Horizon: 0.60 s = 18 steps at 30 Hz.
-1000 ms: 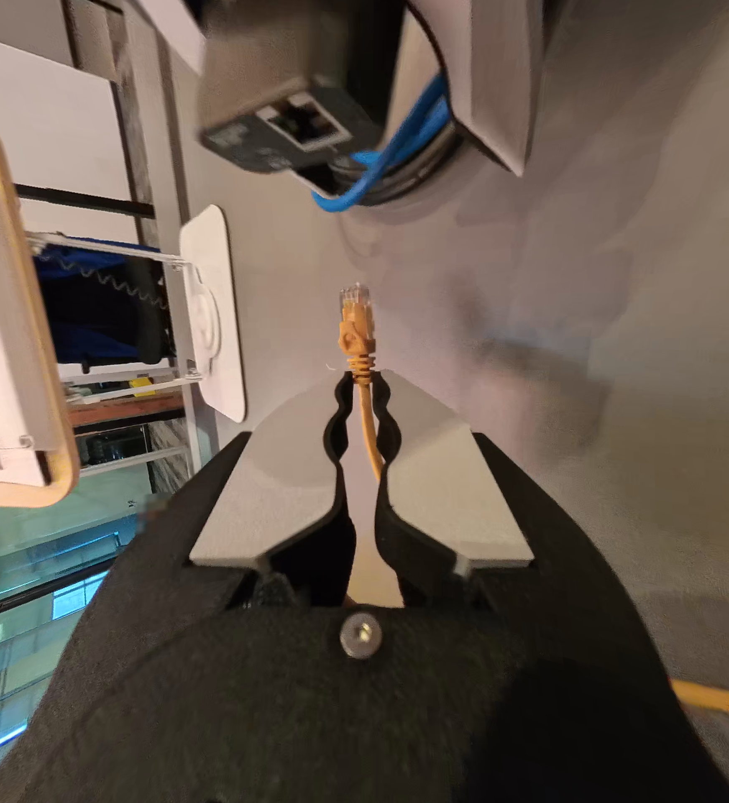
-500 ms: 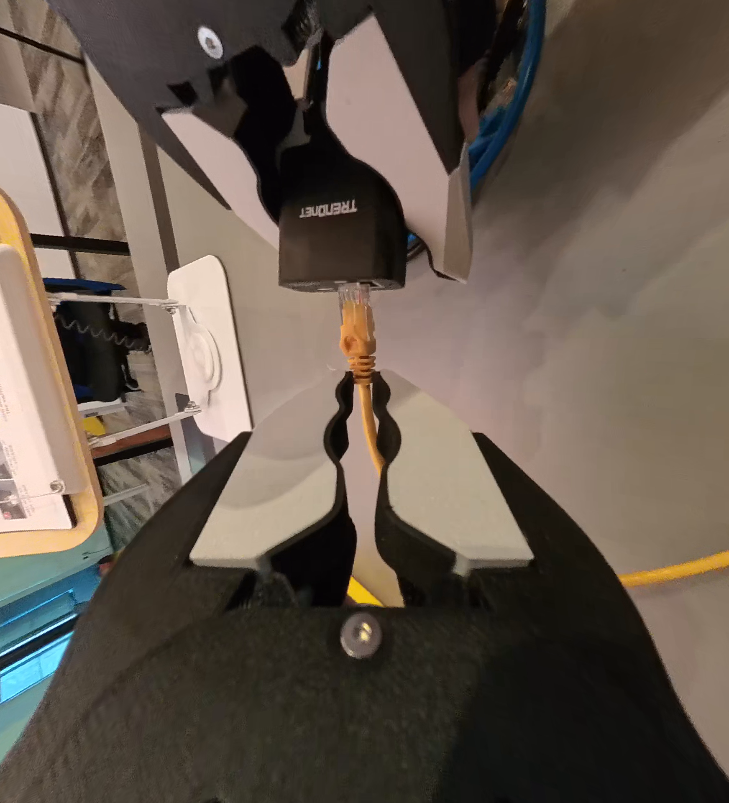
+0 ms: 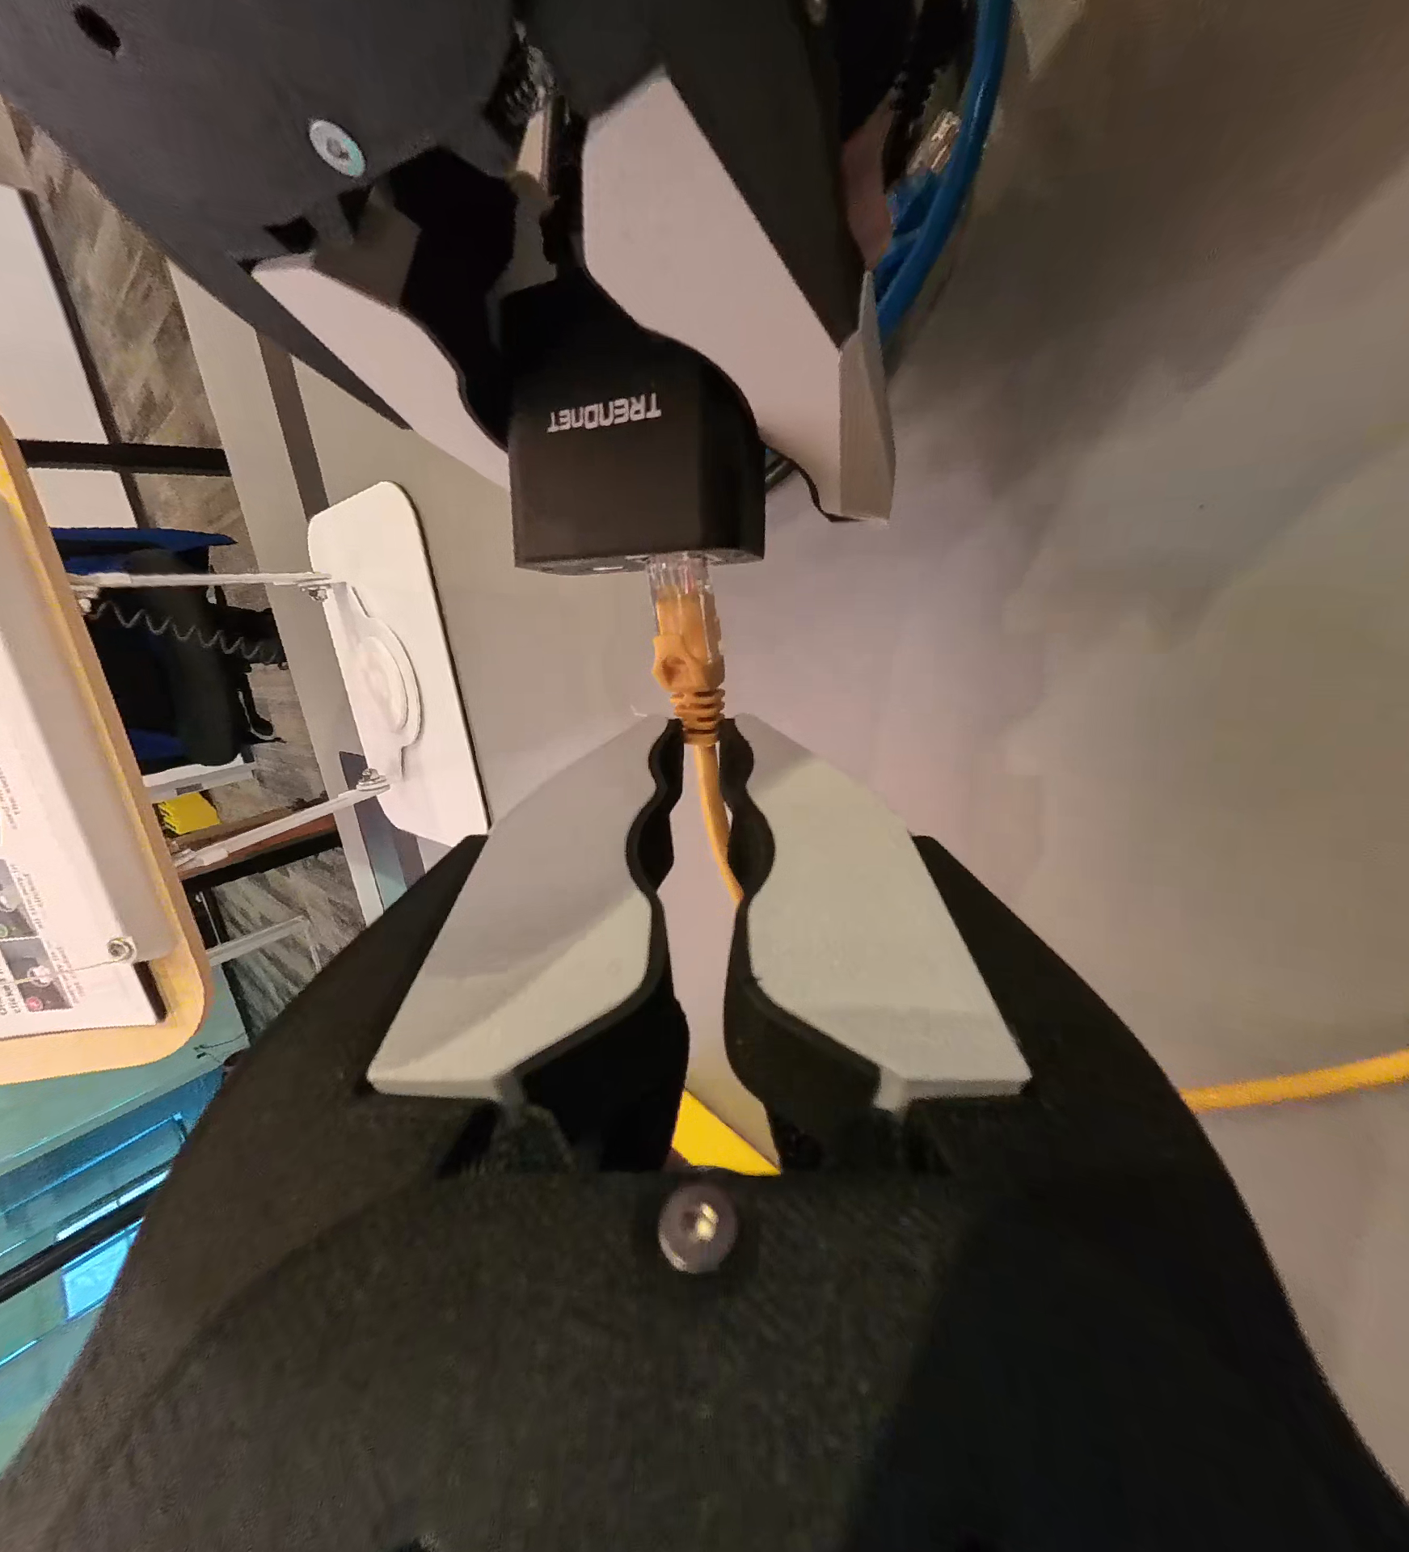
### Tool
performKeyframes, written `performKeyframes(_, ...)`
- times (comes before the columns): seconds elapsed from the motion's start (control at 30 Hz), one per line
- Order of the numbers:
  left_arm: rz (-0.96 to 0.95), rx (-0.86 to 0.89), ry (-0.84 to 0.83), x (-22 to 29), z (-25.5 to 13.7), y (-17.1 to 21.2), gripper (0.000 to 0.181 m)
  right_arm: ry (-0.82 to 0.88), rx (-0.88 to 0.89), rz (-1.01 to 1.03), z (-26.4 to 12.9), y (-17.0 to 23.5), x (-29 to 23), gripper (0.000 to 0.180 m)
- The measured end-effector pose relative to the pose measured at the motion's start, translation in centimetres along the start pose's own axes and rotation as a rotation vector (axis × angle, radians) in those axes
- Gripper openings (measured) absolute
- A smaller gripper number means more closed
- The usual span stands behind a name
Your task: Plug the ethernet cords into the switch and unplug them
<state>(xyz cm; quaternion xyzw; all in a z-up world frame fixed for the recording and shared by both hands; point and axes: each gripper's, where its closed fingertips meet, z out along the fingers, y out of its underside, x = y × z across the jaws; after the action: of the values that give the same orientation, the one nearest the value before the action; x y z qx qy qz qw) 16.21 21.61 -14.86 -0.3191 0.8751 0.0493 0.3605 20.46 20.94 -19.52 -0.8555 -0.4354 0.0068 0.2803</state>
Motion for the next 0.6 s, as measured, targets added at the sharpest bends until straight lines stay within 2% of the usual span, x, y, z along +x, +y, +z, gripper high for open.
performKeyframes(0.03,0.001,-0.002,0.000,-0.04,-0.09,-0.09,0.008,-0.002,0.004,-0.003,-0.04,-0.17,-0.01,0.072)
performKeyframes(0.33,0.018,-0.039,-0.004,-0.15,-0.10,-0.35,0.008,0.003,-0.071,-0.017,0.38,0.18,0.07,0.072)
performKeyframes(0.6,-0.015,-0.037,-0.015,0.06,0.21,-0.38,0.007,-0.014,-0.058,-0.022,0.56,-0.11,-0.11,0.071)
